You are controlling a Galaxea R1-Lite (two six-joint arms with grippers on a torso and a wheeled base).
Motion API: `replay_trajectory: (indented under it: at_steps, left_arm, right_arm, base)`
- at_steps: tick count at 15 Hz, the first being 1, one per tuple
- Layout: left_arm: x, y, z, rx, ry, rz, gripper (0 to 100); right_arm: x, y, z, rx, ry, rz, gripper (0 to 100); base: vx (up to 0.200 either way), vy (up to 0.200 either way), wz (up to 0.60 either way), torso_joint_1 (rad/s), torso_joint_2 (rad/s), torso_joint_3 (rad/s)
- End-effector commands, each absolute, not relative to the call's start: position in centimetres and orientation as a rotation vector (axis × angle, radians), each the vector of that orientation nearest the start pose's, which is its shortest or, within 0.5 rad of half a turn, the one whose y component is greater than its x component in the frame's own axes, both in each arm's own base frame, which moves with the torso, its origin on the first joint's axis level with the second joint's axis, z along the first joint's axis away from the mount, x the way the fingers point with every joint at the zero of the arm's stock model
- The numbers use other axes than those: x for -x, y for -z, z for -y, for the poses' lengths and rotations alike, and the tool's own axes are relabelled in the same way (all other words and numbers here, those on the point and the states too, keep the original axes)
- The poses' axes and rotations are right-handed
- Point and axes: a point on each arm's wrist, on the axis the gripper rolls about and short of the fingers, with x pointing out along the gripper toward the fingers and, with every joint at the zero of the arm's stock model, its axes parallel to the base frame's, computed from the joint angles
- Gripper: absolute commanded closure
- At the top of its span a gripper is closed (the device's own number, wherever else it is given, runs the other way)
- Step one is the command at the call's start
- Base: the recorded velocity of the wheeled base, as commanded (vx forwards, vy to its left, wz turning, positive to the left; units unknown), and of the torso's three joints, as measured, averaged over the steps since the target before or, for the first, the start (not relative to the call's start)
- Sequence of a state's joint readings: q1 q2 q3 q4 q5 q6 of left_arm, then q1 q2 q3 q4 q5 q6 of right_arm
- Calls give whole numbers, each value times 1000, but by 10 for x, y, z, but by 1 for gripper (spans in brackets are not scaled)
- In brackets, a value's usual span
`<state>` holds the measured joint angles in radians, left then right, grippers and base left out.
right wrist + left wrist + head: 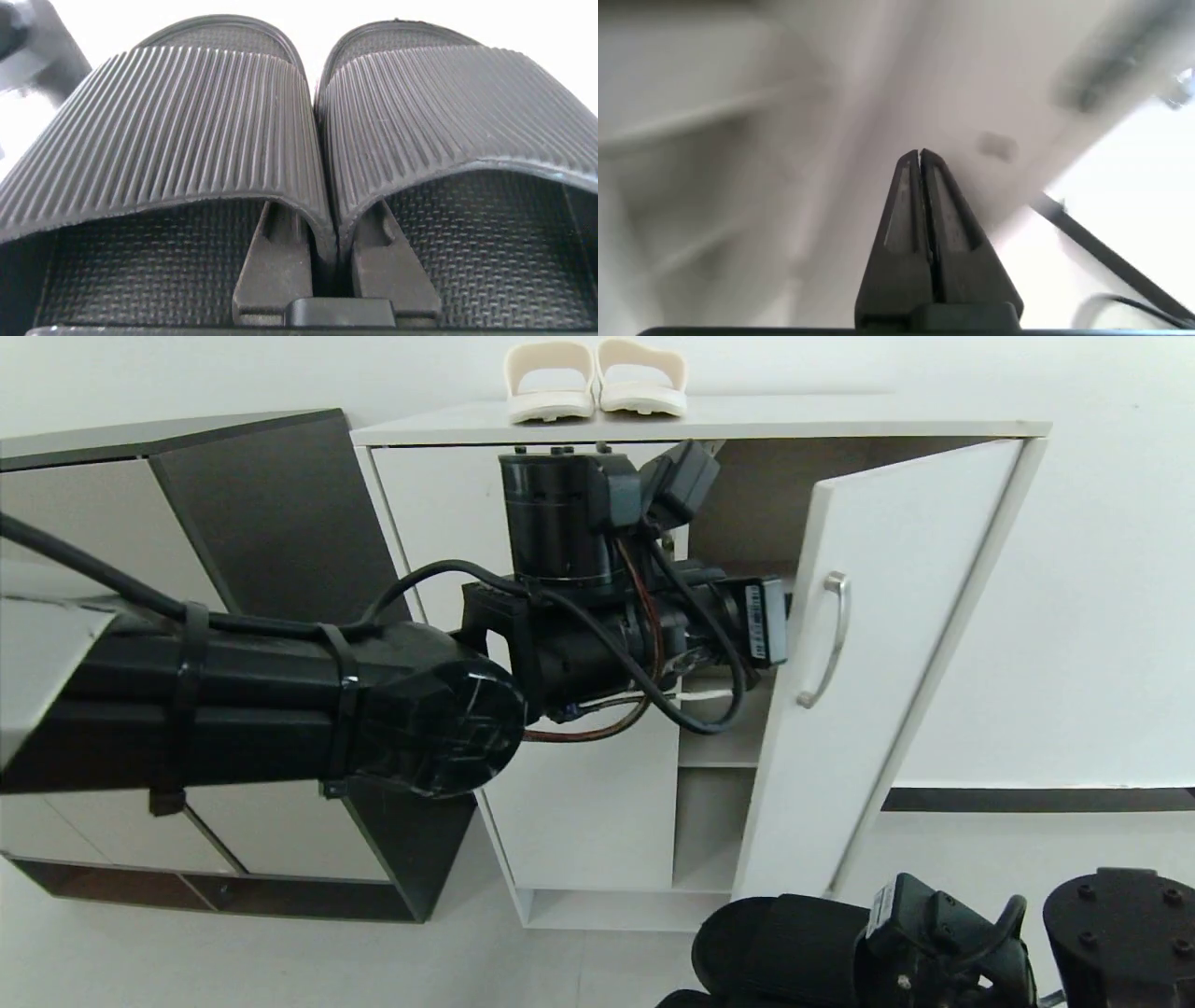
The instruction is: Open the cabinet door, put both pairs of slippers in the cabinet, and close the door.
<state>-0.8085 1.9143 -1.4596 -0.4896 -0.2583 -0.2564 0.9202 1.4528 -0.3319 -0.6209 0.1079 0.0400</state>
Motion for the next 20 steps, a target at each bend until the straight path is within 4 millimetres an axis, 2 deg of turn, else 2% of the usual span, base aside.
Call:
replay_trajectory:
  at_steps: [1,3,5,7,8,9,10,11,13,14,15,16,17,18,19,20]
  left_arm:
    - [-235,-284,302,233,1151,-86,100]
    - [-233,-283,305,233,1159,-89,100]
    - [-239,-286,297,246,1097,-50,100]
    - [-245,-300,271,287,891,34,100]
    - [-238,-307,249,298,768,55,100]
    - [-225,-313,223,299,675,66,100]
    - [-206,-316,189,261,578,70,100]
    - [-182,-310,156,220,499,44,100]
    - [-115,-285,88,175,348,-28,100]
    - [-88,-271,52,160,228,-34,100]
    - [-64,-257,24,164,99,-32,100]
    - [-42,-241,9,185,12,-21,100]
    - [-31,-229,2,189,-39,-15,100]
    - [-9,-190,-7,153,-185,-23,100]
    - [2,-171,-9,109,-239,-11,100]
    - [7,-161,-10,91,-252,-7,100]
  right_arm:
    - [-109,-127,-160,175,-1034,-485,100]
    - [-106,-129,-161,175,-1049,-472,100]
    - [-115,-133,-165,156,-973,-462,100]
    - [-142,-131,-169,126,-717,-468,100]
    - [-153,-132,-171,99,-600,-460,100]
    - [-163,-135,-173,78,-523,-443,100]
    - [-174,-140,-175,62,-473,-421,100]
    - [-180,-145,-174,54,-420,-396,100]
    - [-188,-150,-174,55,-314,-357,100]
    - [-190,-152,-174,51,-303,-350,100]
    - [-189,-151,-173,59,-297,-351,100]
    - [-190,-151,-173,60,-296,-351,100]
    - [-189,-151,-173,65,-296,-353,100]
    - [-189,-148,-172,70,-295,-361,100]
    - [-188,-148,-172,72,-293,-363,100]
    - [-188,-147,-171,75,-294,-364,100]
  base:
    - [-200,0,0,2,2,2]
    - [-200,0,0,2,3,-2]
    - [-200,0,0,0,5,2]
    - [0,0,0,0,0,0]
    - [0,0,0,0,0,0]
    - [0,0,0,0,0,0]
    - [0,0,0,0,0,0]
    - [0,0,0,0,0,0]
    - [0,0,0,0,0,0]
    - [0,0,0,0,0,0]
    - [0,0,0,0,0,0]
    - [0,0,0,0,0,0]
    - [0,0,0,0,0,0]
    - [0,0,0,0,0,0]
    - [0,0,0,0,0,0]
    - [0,0,0,0,0,0]
